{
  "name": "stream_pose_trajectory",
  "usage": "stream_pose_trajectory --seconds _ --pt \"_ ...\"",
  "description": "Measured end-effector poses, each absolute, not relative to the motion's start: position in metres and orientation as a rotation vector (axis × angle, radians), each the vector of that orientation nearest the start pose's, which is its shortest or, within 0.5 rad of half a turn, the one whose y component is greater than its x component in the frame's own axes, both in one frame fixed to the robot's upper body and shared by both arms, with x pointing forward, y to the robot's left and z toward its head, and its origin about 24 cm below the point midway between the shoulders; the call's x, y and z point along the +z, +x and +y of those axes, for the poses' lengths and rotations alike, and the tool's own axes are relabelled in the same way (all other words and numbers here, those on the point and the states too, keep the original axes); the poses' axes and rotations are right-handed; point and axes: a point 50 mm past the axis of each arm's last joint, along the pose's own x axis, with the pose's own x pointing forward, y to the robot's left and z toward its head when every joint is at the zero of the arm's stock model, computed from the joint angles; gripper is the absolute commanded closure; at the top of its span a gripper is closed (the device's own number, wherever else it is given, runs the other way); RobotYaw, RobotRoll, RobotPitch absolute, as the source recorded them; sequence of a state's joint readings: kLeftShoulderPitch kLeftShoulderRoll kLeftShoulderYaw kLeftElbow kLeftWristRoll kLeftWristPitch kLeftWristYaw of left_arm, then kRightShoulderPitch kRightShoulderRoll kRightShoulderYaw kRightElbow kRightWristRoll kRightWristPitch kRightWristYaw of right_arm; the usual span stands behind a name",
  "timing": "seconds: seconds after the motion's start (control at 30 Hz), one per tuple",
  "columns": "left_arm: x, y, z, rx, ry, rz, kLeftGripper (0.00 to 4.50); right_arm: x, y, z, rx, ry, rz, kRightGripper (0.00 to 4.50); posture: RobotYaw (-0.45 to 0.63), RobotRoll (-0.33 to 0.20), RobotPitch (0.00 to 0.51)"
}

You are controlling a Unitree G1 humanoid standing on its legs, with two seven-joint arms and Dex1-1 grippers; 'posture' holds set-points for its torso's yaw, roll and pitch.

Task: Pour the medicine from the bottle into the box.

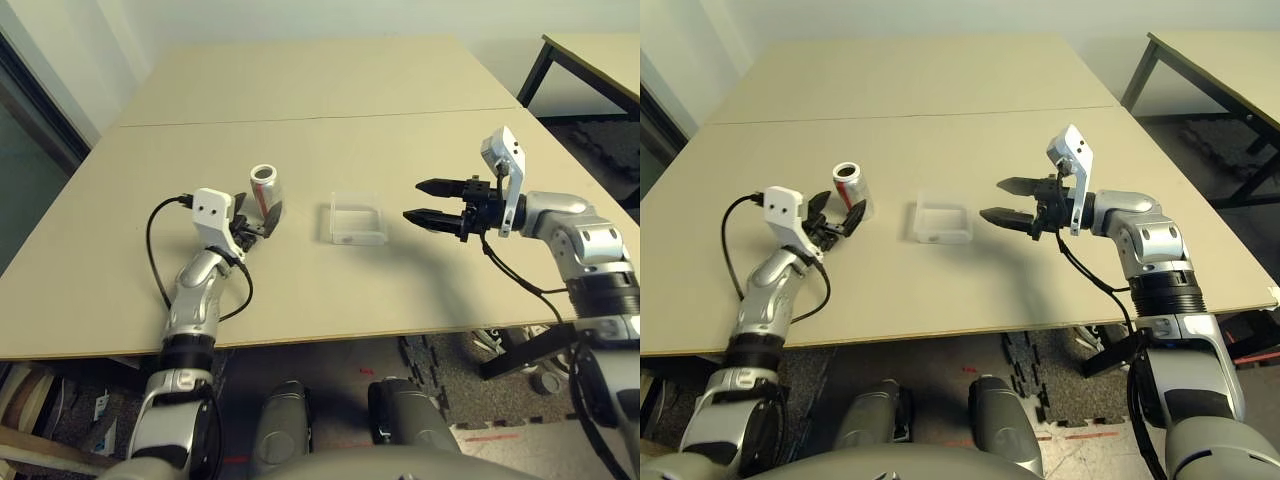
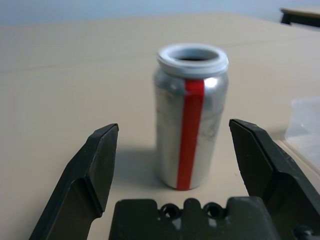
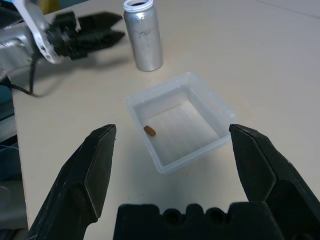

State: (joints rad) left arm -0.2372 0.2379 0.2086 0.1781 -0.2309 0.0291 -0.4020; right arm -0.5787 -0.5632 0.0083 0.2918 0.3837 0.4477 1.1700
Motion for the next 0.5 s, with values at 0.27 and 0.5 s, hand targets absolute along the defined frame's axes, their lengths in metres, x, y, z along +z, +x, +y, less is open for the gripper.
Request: stream_pose_trajectory --seconds 0.27,0.5 --pt "0.1 0.28 0.245 -0.083 0.027 -0.104 0.05 0.127 0.328 -0.216 0.92 -0.018 0.195 0.0 -0.03 0.0 0.066" --pt "0.111 0.284 0.282 0.003 0.069 -0.092 0.05 0.11 0.338 -0.257 0.549 0.0 0.145 0.0 -0.04 0.0 0.069"
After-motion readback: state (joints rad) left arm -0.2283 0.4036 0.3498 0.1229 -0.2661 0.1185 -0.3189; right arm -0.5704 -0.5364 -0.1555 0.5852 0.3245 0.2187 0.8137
